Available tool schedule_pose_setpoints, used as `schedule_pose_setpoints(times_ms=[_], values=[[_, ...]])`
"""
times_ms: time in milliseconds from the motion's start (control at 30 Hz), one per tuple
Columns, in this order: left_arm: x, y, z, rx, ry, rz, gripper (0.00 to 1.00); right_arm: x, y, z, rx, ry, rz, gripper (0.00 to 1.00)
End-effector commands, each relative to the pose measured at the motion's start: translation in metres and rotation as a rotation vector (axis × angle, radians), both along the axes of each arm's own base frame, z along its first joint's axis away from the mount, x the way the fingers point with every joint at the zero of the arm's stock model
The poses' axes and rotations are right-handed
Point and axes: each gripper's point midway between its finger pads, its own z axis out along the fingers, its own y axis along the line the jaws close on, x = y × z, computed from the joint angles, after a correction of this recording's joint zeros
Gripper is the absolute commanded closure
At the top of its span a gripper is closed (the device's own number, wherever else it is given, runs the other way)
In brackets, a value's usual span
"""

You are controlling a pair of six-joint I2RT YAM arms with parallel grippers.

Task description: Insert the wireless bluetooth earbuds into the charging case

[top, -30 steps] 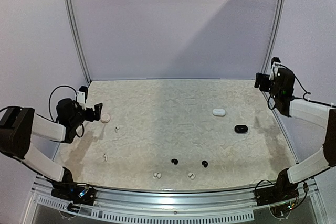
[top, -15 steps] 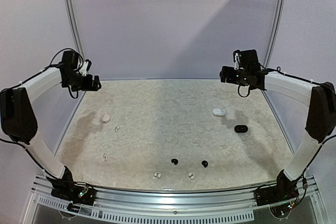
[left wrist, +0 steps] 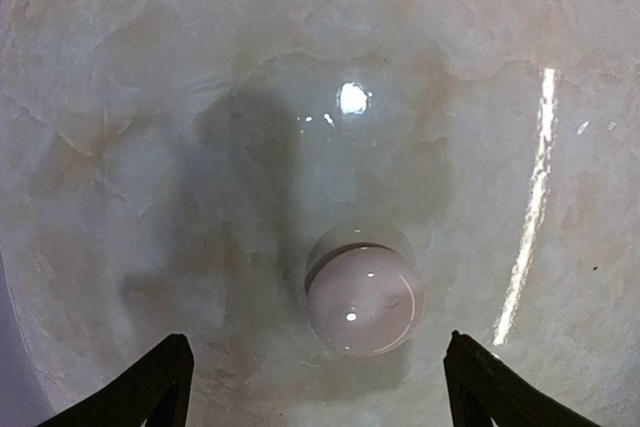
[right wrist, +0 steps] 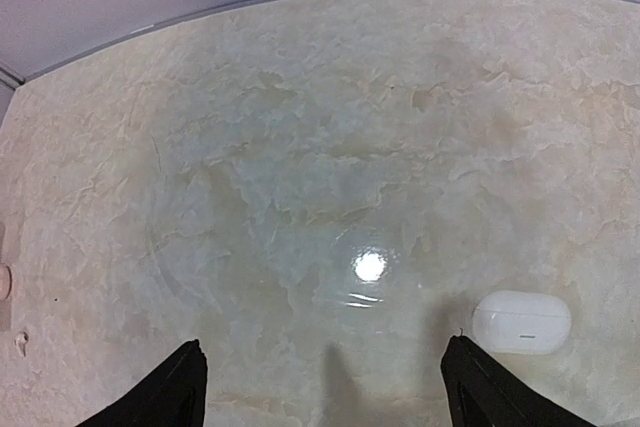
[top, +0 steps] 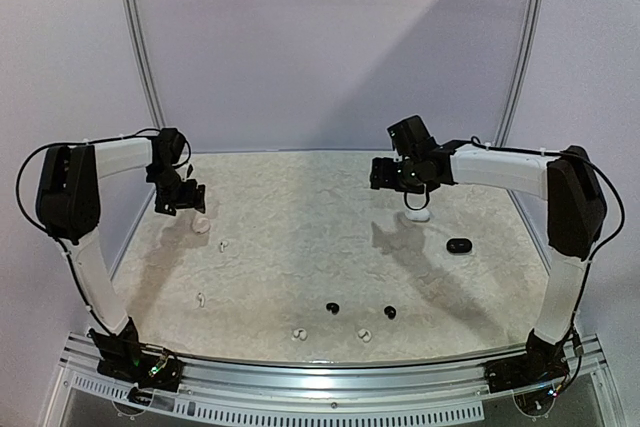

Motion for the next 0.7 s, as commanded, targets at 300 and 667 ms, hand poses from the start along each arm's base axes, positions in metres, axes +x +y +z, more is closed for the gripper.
schedule_pose_setpoints(times_ms=[300,667], values=[[0.006,-0.01,-0.035,0.05,0.039,0.043,0.16,-0.01,0.026,-0.015,-0.002,0.045,-0.013,0.18],[0.004,-0.015,-0.051,0.033,0.063,0.052,0.2,-0.017,0.034,-0.026,-0.004,0.066,-0.012,0.18]])
